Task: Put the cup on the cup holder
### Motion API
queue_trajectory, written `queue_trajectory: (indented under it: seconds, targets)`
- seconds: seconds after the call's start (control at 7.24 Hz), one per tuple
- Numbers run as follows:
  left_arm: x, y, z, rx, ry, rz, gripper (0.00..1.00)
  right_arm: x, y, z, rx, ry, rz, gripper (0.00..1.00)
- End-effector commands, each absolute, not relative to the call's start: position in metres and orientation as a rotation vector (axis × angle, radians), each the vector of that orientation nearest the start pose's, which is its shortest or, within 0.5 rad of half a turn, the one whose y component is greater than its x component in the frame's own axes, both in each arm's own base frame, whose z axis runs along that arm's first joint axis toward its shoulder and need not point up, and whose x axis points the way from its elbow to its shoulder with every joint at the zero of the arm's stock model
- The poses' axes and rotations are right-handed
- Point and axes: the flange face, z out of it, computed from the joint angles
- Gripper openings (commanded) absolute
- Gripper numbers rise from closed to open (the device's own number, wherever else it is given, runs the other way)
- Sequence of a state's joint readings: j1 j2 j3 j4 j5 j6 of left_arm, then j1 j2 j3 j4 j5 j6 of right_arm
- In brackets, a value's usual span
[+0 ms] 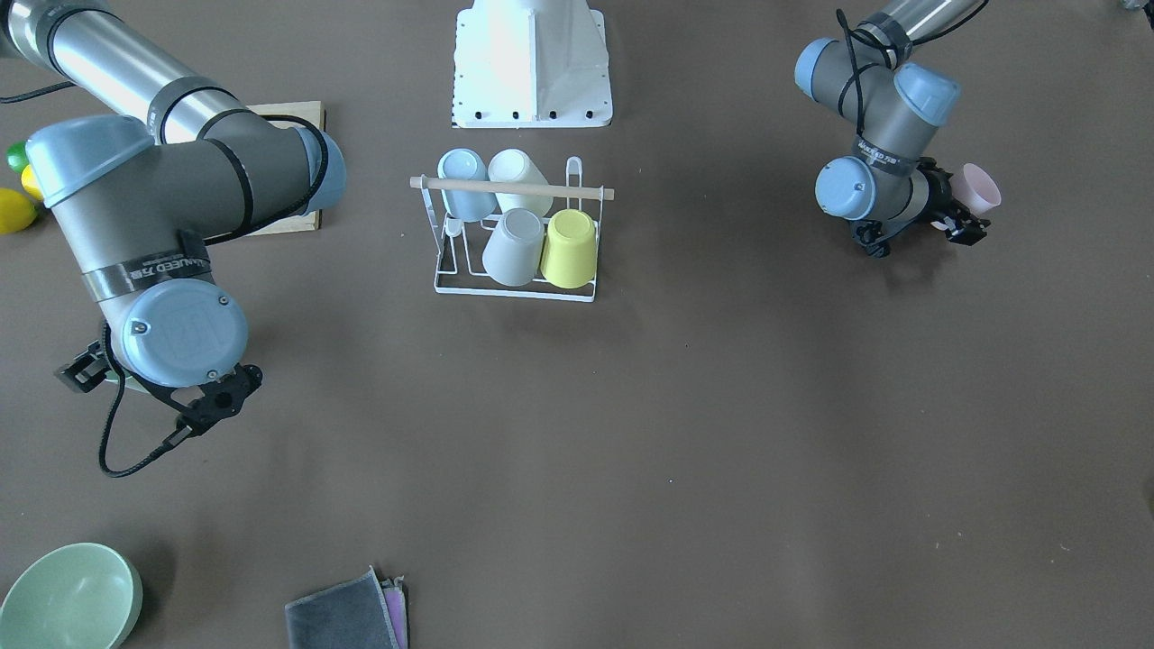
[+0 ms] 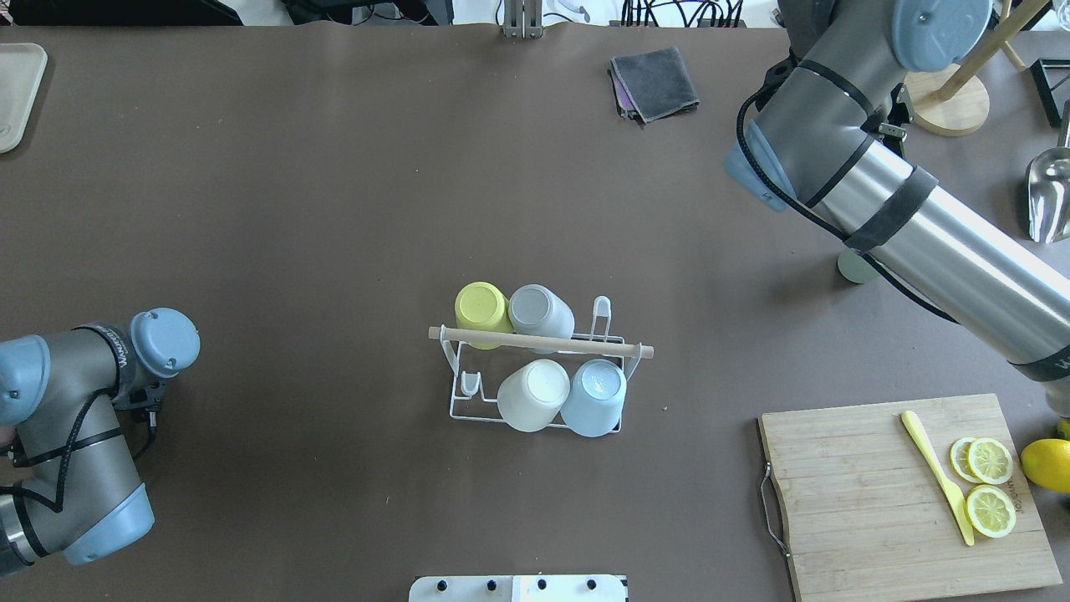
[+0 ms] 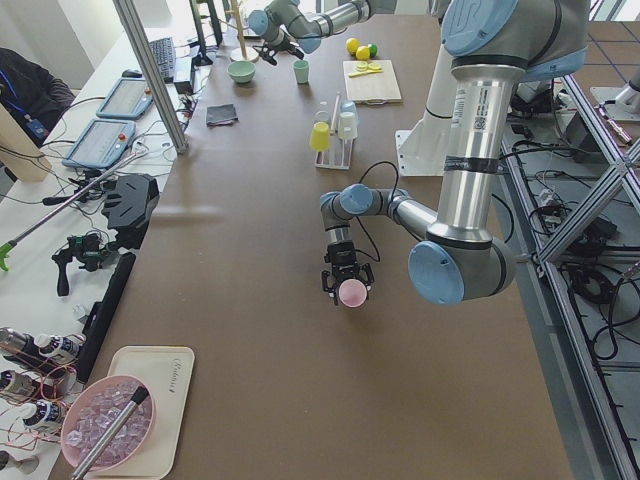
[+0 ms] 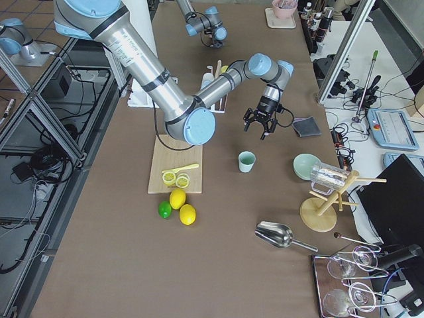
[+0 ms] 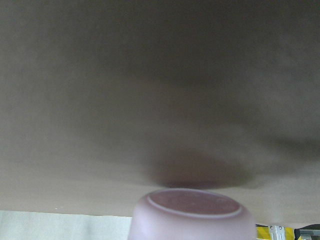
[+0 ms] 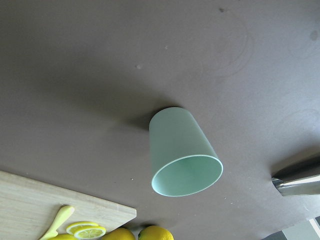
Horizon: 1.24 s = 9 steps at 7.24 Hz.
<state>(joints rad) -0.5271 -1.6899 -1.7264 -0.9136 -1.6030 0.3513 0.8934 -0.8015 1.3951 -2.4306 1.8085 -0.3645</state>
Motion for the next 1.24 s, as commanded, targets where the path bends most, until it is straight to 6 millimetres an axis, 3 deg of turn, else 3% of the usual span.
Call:
queue_trajectory:
  seconds: [0.0,0.14,0.41,0.55,0.83,1.1]
  targets:
    - [0.343,-0.351,0.605,-0.390,-0.104,1.370,0.59,-0.357,-0.602,0.394,-0.361,-0.183,-1.121,1.00]
    - [0.342,-0.351,0.604,-0.388,-0.101,1.368,0.49,-0.364,-0.610,0.399,-0.377,-0.122,-1.140,1.00]
    - [0.340,-0.353,0.590,-0.356,-0.086,1.365,0.48,-0.386,-0.619,0.404,-0.343,-0.055,-1.181,1.00]
    - [0.337,-0.356,0.583,-0.341,-0.076,1.359,0.49,-0.401,-0.617,0.391,-0.310,0.023,-1.267,1.00]
    - [0.311,-0.379,0.560,-0.288,-0.039,1.298,0.51,-0.412,-0.612,0.391,-0.307,0.069,-1.340,1.00]
    - [0.279,-0.411,0.531,-0.224,0.001,1.306,0.54,-0.442,-0.590,0.412,-0.360,0.073,-1.442,1.00]
